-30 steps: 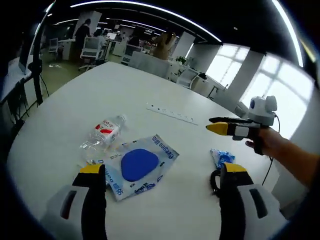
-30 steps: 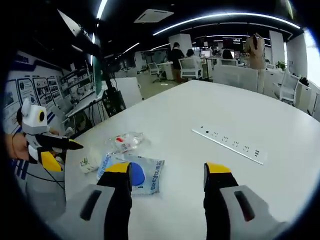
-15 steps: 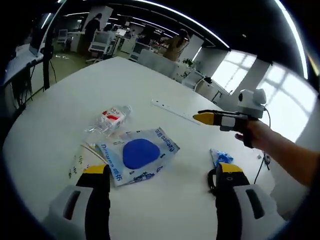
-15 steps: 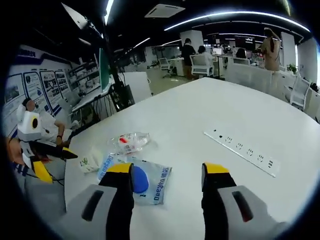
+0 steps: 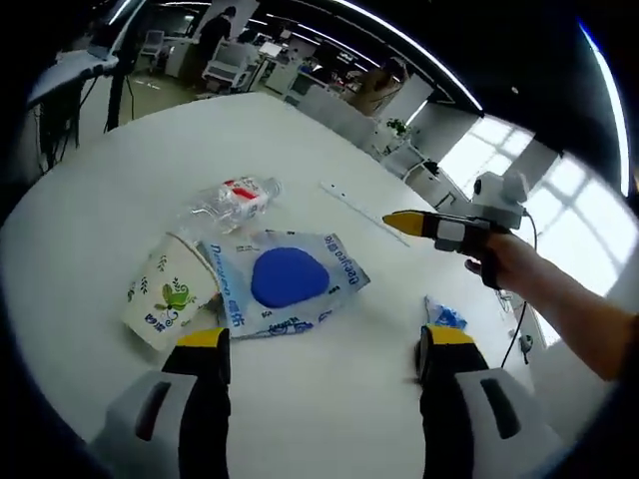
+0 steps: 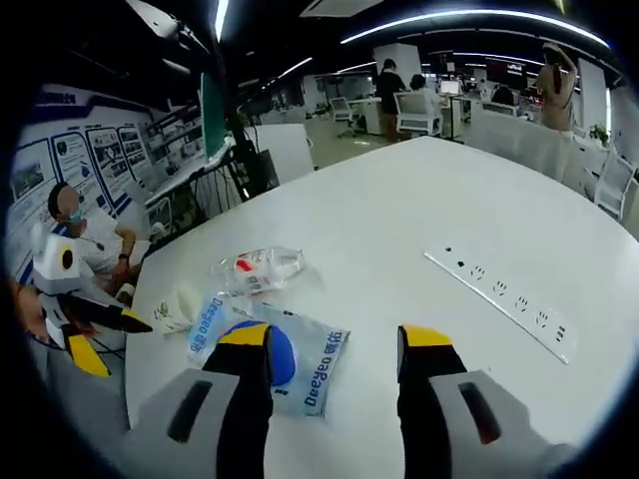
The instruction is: Arrange the tabletop items into an orderly group along one side of the table until the central work area is clear of visible clutter.
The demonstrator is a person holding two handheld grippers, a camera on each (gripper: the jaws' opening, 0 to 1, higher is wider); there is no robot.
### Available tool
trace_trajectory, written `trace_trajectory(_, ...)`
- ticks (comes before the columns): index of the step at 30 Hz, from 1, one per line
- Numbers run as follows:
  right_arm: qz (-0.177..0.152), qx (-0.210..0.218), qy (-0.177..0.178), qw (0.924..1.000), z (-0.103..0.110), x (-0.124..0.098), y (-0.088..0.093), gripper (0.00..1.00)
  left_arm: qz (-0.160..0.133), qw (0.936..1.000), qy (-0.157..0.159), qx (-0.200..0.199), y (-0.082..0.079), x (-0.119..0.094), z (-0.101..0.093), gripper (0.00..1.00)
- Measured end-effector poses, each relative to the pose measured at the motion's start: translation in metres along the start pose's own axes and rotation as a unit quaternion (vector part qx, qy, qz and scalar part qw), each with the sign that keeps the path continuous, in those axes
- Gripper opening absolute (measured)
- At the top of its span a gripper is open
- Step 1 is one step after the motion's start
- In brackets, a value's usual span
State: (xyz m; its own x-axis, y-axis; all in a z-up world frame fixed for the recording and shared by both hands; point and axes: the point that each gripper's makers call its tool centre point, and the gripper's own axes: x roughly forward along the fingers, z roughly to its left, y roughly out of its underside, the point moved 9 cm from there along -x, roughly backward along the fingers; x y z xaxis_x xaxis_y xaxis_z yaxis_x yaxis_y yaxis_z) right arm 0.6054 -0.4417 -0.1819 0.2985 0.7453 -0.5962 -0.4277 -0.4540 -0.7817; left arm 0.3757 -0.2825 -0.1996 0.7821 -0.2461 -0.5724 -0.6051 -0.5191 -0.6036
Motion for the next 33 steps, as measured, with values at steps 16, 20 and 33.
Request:
trace_trajectory(16,0.058,0.017,-0.006,0.9982,-0.009,0.045,0.008,0.36,-0.009,0.9962,-0.040,-0.077,0.013,0.020,0.023,0.72)
trace_trajectory(20,0.069,0.022,-0.006,0.9974,-0.016,0.054,0.011,0.35,-0.008,0.9947,-0.048,-0.090,0.016,0.025,0.027,0.70)
trace_trajectory(33,0.094,0.039,-0.004,0.9948,-0.033,0.070,0.020,0.26,-0.035,0.9877,-0.093,-0.121,0.016,0.036,0.038,0.59)
